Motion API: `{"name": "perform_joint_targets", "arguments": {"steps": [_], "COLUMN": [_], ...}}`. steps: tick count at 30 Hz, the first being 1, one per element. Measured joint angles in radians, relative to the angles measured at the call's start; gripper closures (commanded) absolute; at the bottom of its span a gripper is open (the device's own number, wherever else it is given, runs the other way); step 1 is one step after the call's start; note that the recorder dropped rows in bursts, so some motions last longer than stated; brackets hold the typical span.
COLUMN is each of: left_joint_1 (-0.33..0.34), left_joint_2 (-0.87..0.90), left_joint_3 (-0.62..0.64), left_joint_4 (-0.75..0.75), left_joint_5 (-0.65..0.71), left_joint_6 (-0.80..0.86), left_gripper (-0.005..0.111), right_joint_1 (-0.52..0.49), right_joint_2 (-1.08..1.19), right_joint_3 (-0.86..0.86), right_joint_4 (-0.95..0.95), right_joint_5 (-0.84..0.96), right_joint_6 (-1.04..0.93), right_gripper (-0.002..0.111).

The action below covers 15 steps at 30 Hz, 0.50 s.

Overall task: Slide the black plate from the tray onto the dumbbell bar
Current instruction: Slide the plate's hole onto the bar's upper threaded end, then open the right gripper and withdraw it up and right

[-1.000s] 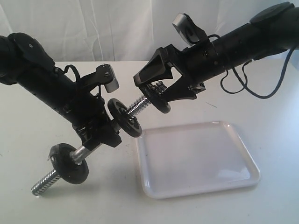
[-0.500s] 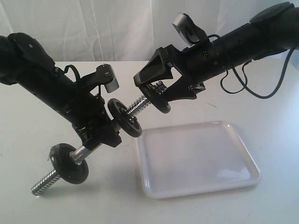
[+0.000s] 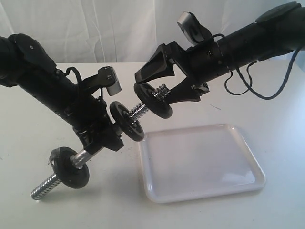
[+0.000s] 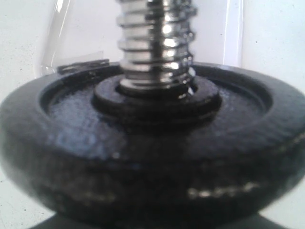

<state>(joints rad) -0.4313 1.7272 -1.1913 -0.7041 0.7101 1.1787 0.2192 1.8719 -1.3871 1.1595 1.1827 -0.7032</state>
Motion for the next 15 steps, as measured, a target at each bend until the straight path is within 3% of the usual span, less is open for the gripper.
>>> {"name": "perform_joint_targets", "arguments": {"steps": [8, 15], "left_joint_1": [-0.002, 0.0], "left_joint_2": [-0.009, -0.069], "left_joint_3": [0.008, 0.013], "left_joint_4": [0.007, 0.091], "left_joint_5": [-0.073, -0.102], "left_joint_6": [0.015, 0.028], "left_gripper": [0.107, 0.107], "right_joint_1": [0.0, 0.0], "right_joint_2": [-0.054, -0.07], "right_joint_3": [-0.085, -0.182], "right_joint_4": [-0.003, -0.196], "right_joint_5": [0.021, 0.03], "right_joint_6": [-0.047, 0.065], "right_gripper": [0.003, 0.003]}}
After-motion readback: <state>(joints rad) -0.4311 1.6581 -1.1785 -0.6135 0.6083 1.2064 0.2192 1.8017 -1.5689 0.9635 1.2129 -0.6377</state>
